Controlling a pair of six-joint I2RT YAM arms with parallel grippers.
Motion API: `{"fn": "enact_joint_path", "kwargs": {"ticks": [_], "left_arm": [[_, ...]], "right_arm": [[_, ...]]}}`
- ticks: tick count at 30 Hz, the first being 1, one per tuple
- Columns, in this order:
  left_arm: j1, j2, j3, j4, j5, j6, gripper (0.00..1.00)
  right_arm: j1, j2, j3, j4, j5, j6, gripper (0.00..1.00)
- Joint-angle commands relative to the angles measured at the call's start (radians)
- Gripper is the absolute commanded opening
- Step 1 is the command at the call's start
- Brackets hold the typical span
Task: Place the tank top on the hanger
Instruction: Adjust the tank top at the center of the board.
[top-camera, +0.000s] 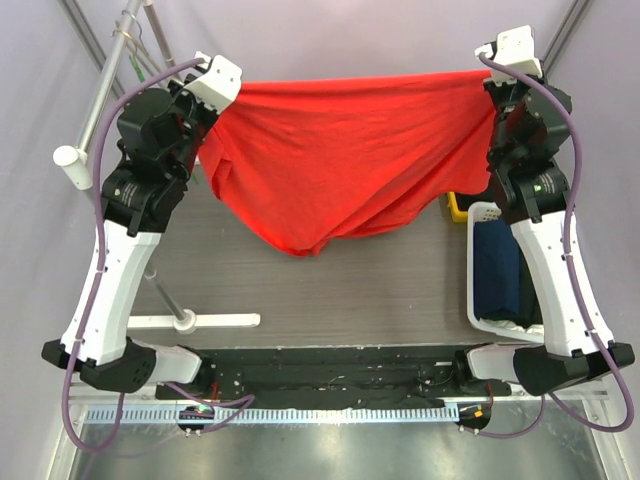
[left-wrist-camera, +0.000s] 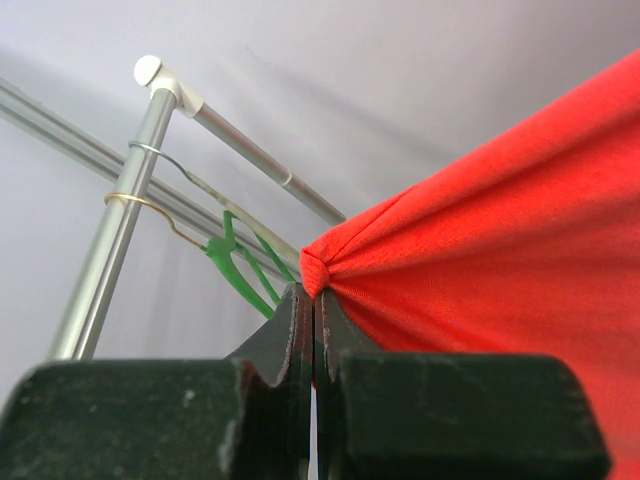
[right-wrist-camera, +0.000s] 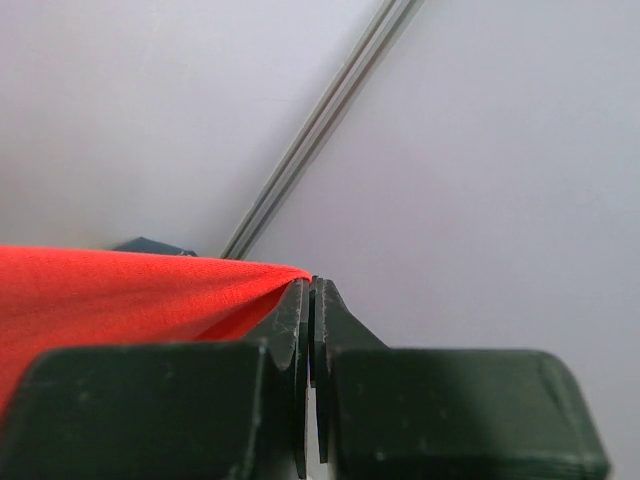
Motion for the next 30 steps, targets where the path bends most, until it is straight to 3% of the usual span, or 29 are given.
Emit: {"fn": "enact_joint_path", "kwargs": {"ticks": [1,5,10,15,20,26,30], "left_arm": [[0.005,0.012,0.053,0.053,-0.01,0.03,0.0],[0.005,0.053,0.048,0.111,-0.047,0.059,0.0],[0.007,0.131,0.038,0.302,-0.134,0.15,0.0],[0.007,0.246,0.162,0.383,-0.153,0.168,0.0],[0.005,0.296,0.344,0.381,-0.145,0.139,0.0],[0.007,0.256,0.398,0.326,-0.121,0.083,0.0],[0.005,0.182,0.32,0.113,0.032,-0.02,0.0]], "right_arm": [[-0.007,0.008,0.037,0.036,-0.006,-0.037,0.01],[-0.009,0.087,0.041,0.097,0.014,-0.071,0.01],[-0.013,0.219,0.119,0.235,0.055,-0.125,0.01],[-0.053,0.403,0.397,0.241,0.058,-0.113,0.01],[-0.059,0.462,0.58,0.209,0.044,-0.114,0.01],[-0.059,0.288,0.41,0.191,-0.034,-0.053,0.01],[-0.059,0.129,0.178,0.09,-0.162,0.022,0.01]]}}
